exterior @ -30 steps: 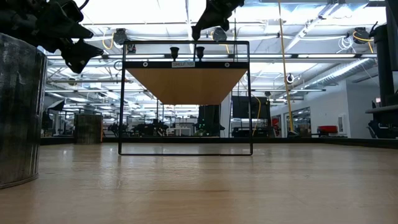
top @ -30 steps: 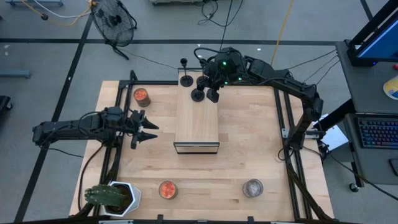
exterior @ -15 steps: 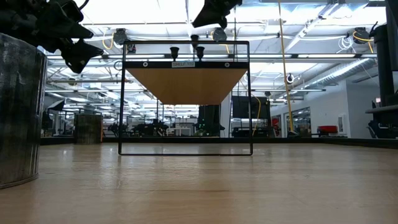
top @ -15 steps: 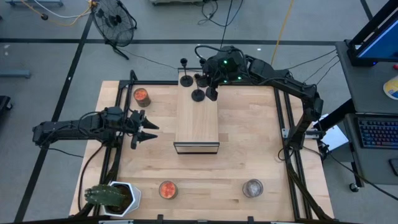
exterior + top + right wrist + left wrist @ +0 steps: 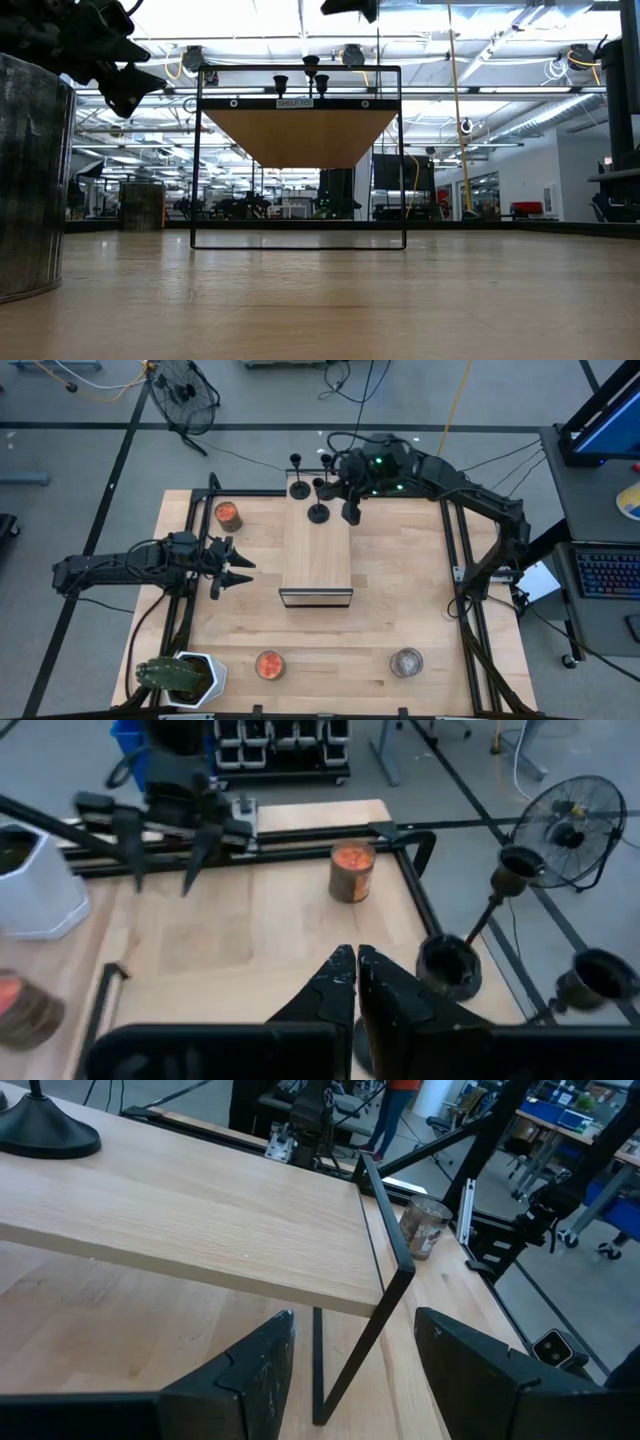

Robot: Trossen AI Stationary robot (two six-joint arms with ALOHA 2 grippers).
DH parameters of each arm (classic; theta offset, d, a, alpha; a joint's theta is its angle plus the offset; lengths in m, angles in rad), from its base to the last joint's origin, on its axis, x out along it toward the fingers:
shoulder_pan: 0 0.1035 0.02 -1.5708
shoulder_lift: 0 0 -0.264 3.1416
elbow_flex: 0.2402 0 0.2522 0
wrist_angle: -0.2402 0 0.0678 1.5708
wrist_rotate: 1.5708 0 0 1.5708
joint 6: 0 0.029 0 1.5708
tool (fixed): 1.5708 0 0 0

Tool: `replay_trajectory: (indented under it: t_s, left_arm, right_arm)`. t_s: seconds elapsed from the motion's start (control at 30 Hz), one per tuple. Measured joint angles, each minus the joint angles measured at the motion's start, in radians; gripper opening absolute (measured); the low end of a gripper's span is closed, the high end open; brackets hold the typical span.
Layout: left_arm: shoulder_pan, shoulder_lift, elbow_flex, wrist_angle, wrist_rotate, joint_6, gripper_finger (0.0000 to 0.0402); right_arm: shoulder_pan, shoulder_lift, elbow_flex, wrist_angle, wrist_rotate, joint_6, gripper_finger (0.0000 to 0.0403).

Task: Pick & Place candle stick holders
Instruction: Put the top orange scented candle on the shelf

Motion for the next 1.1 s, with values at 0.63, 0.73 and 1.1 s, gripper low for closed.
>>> replay_trajectory:
  t_s: [0.63, 0.73, 1.1]
  left_arm:
    - [0.000, 0.000, 0.000, 0.002, -0.007, -0.222, 0.0214]
    - [0.000, 0.000, 0.000, 0.013, -0.007, -0.268, 0.0214]
    - [0.000, 0.000, 0.000, 0.259, 0.003, -0.486, 0.0214]
  right_arm:
    - [0.276, -0.297, -0.093, -0.385, 0.034, 0.141, 0.0000]
    - [0.308, -0.383, -0.223, -0.346, 0.099, 0.202, 0.0000]
    - [0.358, -0.748, -0.794, 0.131, 0.102, 0.326, 0.0000]
